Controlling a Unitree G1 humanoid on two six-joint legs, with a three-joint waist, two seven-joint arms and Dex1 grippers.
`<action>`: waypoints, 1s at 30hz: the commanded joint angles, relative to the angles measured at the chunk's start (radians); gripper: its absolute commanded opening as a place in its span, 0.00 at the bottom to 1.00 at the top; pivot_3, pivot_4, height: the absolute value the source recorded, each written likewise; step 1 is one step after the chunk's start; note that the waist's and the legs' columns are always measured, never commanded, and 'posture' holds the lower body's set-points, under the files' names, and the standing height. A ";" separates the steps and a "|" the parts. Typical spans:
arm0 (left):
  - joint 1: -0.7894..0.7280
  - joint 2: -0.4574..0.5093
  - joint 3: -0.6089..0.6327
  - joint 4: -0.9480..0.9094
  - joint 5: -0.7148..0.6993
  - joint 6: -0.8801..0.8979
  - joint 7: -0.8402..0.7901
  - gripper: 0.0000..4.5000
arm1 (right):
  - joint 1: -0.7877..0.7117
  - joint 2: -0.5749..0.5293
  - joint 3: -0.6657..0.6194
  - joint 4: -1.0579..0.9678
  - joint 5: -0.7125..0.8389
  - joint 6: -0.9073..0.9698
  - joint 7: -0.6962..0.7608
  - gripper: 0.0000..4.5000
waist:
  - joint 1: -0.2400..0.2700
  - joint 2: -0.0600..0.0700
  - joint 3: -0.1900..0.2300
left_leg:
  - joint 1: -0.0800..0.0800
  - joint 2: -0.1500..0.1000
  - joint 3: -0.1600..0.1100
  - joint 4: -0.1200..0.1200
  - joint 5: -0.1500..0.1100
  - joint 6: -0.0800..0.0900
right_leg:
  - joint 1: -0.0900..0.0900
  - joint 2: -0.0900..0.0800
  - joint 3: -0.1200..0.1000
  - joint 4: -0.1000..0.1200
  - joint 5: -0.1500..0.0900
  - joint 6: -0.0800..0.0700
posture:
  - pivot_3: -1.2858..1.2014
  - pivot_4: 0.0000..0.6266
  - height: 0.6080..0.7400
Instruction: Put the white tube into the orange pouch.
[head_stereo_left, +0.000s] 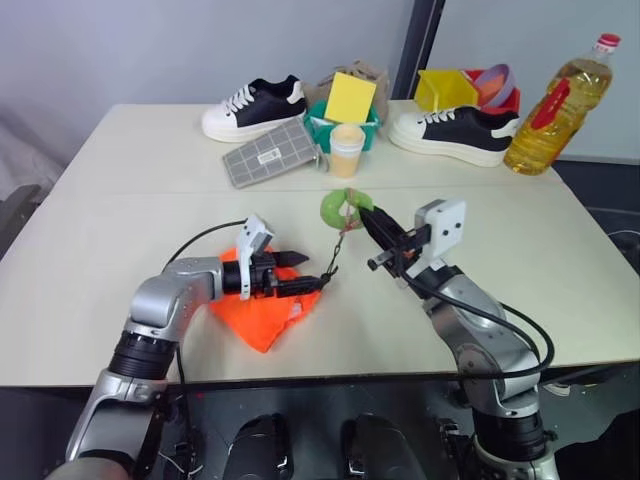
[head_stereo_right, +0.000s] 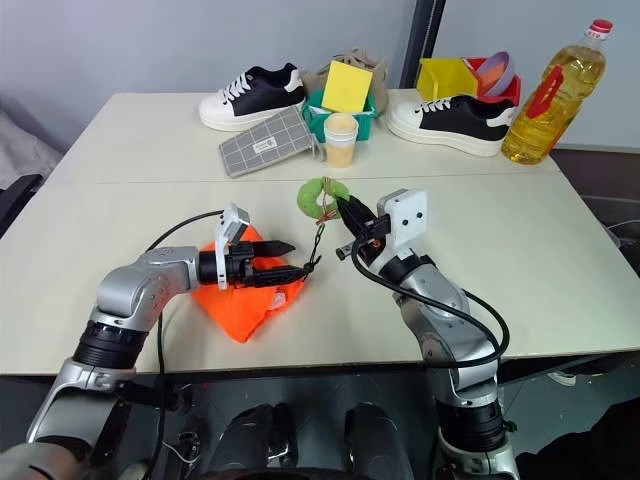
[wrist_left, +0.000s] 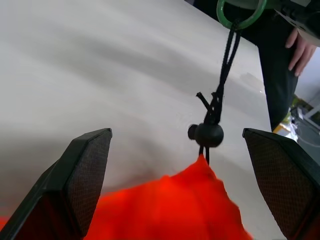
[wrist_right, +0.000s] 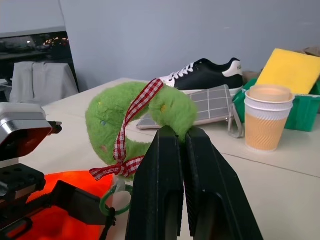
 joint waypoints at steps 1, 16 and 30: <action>0.011 0.016 0.007 -0.053 -0.008 -0.013 -0.009 0.99 | -0.018 -0.010 -0.031 0.028 -0.032 0.004 -0.041 0.00 | -0.001 0.000 0.000 | 0.000 0.000 0.000 0.000 0.000 0.000 | 0.000 0.000 0.000 0.000 0.000 0.000 | 0.52 0.24 1.00; 0.031 0.025 -0.018 -0.070 0.011 -0.036 -0.013 0.99 | 0.035 -0.048 -0.033 0.048 -0.077 0.076 -0.072 0.00 | -0.001 0.000 0.000 | -0.001 0.000 0.000 -0.001 -0.001 -0.002 | -0.001 0.000 0.000 0.000 0.000 0.000 | 0.52 0.24 1.00; -0.048 -0.016 -0.149 0.031 0.131 -0.142 -0.055 0.99 | 0.054 -0.050 -0.048 -0.016 -0.043 0.049 -0.039 0.00 | -0.001 0.000 0.001 | -0.001 0.000 0.000 -0.001 -0.001 -0.002 | -0.001 0.000 0.000 -0.001 0.000 0.000 | 0.52 0.24 1.00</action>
